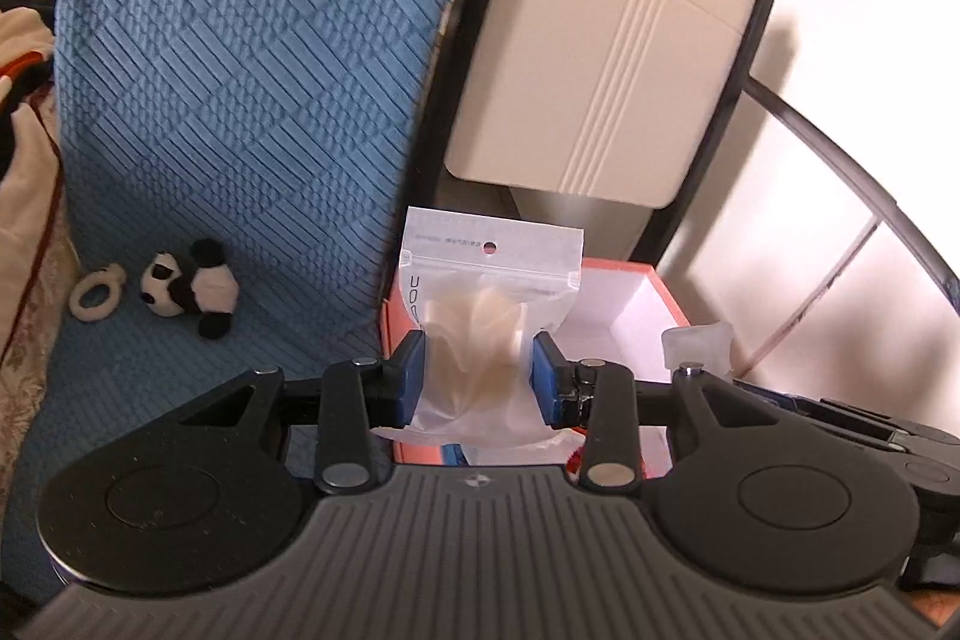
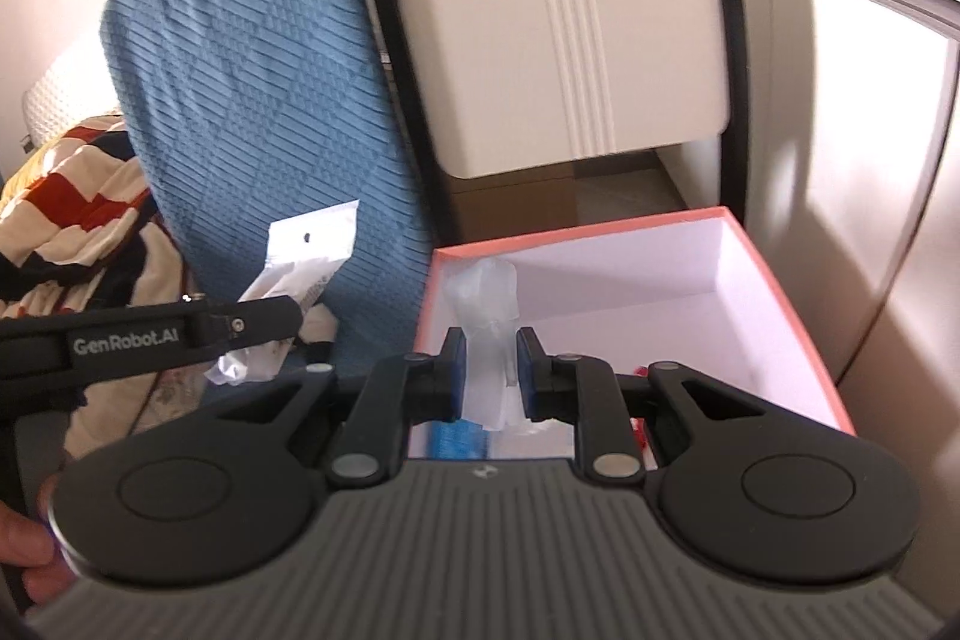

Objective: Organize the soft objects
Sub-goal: 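Carry the plastic packet and sponge bag over the pink shoebox with both tools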

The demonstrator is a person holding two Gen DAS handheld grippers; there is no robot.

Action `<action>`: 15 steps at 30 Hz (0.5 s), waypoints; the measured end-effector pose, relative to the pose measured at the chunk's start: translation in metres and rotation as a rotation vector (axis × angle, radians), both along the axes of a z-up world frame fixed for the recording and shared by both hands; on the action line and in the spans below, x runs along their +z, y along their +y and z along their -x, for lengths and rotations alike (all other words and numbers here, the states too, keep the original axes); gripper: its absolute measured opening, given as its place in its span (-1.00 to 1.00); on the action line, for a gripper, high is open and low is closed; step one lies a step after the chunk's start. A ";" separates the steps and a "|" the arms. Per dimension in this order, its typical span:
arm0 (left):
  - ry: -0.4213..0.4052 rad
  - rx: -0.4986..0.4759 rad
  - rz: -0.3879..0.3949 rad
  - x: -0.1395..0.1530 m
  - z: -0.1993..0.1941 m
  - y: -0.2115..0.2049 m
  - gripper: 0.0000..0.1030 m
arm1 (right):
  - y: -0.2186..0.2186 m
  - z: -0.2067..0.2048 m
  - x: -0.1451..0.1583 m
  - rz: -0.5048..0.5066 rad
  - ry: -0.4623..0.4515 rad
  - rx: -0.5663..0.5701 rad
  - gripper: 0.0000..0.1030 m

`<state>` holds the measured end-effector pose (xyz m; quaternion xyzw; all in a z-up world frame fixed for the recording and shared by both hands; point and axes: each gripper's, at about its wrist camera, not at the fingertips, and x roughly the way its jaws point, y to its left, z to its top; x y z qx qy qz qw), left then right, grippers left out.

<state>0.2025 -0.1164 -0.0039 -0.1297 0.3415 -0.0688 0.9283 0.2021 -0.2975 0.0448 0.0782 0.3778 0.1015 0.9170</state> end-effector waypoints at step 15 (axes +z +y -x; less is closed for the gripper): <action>0.116 -0.049 -0.028 -0.044 -0.019 -0.052 -0.17 | -0.048 -0.003 -0.050 -0.004 0.099 -0.041 -0.58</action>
